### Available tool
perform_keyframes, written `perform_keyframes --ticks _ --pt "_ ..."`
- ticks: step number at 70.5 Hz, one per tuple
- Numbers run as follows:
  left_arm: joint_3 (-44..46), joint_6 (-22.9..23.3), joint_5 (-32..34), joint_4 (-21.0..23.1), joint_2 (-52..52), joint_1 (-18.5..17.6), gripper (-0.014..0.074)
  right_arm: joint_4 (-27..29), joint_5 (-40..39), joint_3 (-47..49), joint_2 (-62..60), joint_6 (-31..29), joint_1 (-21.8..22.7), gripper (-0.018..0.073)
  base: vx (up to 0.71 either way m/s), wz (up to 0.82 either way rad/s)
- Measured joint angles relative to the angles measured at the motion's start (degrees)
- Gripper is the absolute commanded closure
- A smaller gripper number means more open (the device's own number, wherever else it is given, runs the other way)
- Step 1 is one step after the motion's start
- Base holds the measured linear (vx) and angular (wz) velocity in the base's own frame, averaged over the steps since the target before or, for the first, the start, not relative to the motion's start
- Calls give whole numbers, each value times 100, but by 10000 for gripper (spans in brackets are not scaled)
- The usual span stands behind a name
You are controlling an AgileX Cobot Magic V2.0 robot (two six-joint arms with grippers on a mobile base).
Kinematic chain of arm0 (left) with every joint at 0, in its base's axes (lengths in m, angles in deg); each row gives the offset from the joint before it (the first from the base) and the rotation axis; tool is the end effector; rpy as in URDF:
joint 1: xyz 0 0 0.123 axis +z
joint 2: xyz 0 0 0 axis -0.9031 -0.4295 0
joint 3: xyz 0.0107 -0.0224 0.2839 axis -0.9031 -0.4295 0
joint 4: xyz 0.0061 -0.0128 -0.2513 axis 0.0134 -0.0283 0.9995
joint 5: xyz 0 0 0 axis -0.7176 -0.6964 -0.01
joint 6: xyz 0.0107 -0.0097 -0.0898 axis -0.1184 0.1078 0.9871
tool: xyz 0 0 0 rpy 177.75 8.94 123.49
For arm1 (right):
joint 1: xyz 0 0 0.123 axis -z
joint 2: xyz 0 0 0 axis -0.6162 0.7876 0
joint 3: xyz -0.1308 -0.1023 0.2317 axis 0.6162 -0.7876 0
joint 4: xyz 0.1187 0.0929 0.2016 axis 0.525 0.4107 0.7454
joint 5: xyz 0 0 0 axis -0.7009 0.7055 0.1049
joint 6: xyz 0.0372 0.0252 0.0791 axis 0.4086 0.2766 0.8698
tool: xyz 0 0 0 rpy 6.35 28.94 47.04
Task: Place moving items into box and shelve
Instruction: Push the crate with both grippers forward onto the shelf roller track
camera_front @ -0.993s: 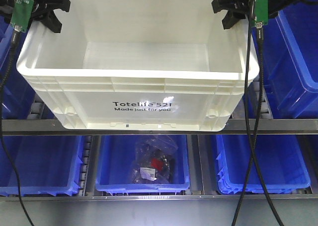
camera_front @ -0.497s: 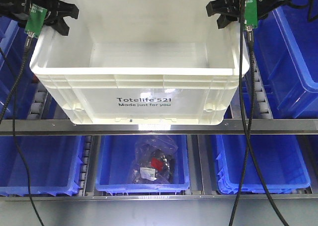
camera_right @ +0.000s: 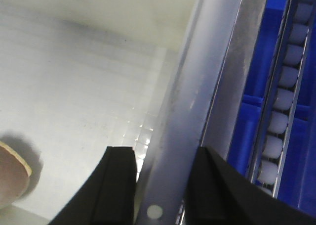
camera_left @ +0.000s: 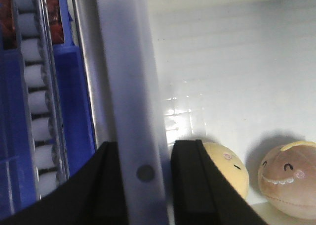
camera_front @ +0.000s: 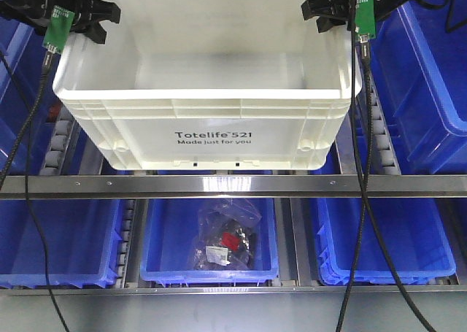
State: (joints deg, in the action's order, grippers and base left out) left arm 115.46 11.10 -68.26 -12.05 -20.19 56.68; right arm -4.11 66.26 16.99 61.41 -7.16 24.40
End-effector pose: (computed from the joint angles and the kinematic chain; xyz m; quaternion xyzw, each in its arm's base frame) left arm 0.4185 -0.0669 0.3450 0.0451 0.9482 -0.0792 0.3044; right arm 0.4175 0.1079 0.3487 -0.1655 0.9243 0.0577 0.3390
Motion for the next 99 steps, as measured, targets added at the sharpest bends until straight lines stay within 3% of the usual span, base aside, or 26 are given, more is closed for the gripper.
perform_keyframes --ticks 60,72,90,99 --pt "56 -17 367 8 -418 30 591 -29 -336 0 448 -105 23 538 0 0" --pt "64 -26 418 -6 -436 35 486 -26 -396 0 448 -233 23 405 0 0" --pt "64 -371 471 150 -448 59 222 43 -385 0 448 -319 5 27 0 0" --pt "64 -447 482 293 -455 51 123 188 -399 0 448 -331 -44 -110 0 0"
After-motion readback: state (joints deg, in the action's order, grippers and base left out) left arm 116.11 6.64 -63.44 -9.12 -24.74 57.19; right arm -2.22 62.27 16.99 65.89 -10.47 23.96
